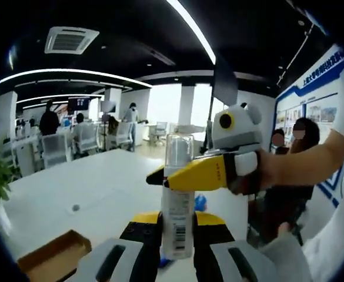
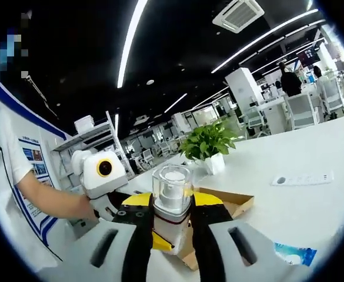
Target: Operate the shoe box by opening the lid, removing the specified soft item, and placing it in the target area until the item is outside and the box remains undamaged.
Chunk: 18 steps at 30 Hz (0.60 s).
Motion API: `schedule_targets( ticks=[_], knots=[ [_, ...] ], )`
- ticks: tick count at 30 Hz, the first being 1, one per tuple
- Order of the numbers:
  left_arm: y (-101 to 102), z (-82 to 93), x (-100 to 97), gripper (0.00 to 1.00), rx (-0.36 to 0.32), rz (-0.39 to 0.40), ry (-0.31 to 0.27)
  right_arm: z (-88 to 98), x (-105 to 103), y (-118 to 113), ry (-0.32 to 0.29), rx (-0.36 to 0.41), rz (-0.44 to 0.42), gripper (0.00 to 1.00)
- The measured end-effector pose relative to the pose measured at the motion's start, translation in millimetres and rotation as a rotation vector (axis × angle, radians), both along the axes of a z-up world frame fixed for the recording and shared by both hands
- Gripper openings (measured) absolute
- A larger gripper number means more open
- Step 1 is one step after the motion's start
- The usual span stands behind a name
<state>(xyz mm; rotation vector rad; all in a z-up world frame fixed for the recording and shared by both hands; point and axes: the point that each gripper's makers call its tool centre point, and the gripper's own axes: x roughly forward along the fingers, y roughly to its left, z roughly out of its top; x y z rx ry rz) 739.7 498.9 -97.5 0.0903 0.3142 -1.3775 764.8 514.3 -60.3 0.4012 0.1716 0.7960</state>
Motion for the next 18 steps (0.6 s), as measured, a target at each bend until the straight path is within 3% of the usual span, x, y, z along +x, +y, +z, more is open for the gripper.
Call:
schedule_targets(
  ticks=[6,13,18],
  knots=[
    [-6.4,-6.2,2.9,0.2,0.022,-0.004,-0.002,-5.4,3.4,-5.3,0.011,0.005,-0.007,0.21],
    [-10.6,-15.5,7.7,0.2,0.077,-0.005,-0.042,-13.4,7.2,-6.8,0.002,-0.031,-0.009,0.2],
    [-9.3,-23.7,12.0,0.29,0.126,0.004,-0.061,-17.8,13.0,-13.8,0.003,-0.034,-0.024,0.2]
  ],
)
